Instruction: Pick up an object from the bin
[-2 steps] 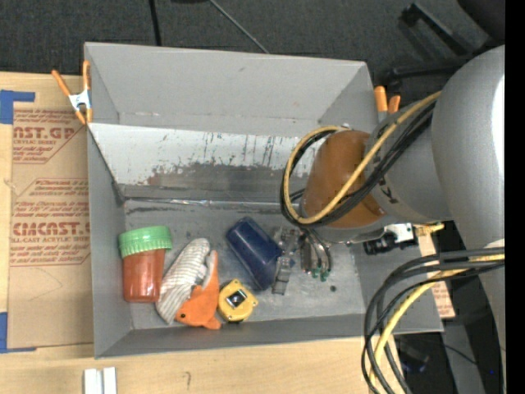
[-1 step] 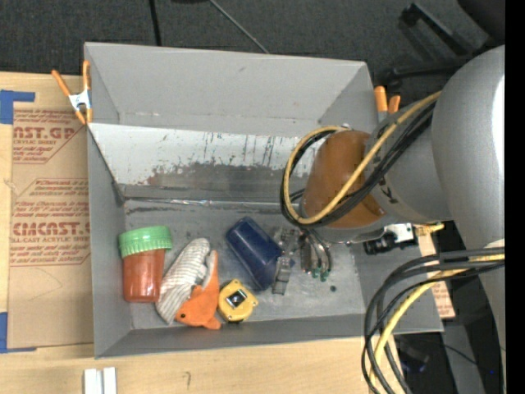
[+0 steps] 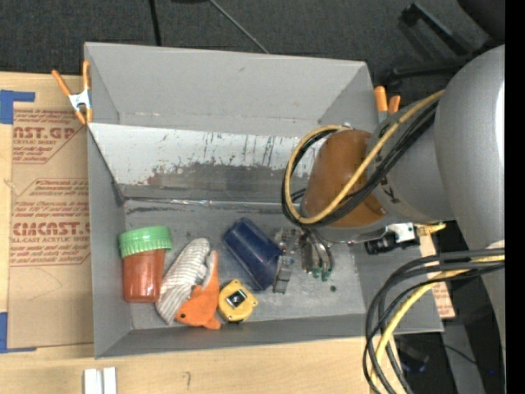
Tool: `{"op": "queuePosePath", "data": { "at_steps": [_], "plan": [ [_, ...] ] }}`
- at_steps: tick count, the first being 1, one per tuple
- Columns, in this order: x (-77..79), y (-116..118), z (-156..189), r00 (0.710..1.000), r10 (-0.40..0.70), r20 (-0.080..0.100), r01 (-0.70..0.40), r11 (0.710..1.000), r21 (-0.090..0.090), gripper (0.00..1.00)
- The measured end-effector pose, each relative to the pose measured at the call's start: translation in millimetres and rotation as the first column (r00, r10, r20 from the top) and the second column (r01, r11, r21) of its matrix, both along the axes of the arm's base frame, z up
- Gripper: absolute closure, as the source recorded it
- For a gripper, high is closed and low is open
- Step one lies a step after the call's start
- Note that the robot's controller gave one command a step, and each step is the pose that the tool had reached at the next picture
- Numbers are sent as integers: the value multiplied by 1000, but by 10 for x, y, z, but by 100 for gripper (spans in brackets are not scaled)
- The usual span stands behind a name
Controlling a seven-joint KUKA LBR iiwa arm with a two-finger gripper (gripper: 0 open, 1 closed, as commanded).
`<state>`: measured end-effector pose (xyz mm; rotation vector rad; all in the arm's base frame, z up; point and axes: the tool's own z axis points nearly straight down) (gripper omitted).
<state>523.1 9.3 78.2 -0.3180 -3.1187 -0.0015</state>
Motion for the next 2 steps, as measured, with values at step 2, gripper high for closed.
{"op": "queuePosePath", "data": {
  "at_steps": [2],
  "plan": [
    [-2, 2, 352, 1000, 1, 4, -1, 1000, -1, 100]
  ]
}}
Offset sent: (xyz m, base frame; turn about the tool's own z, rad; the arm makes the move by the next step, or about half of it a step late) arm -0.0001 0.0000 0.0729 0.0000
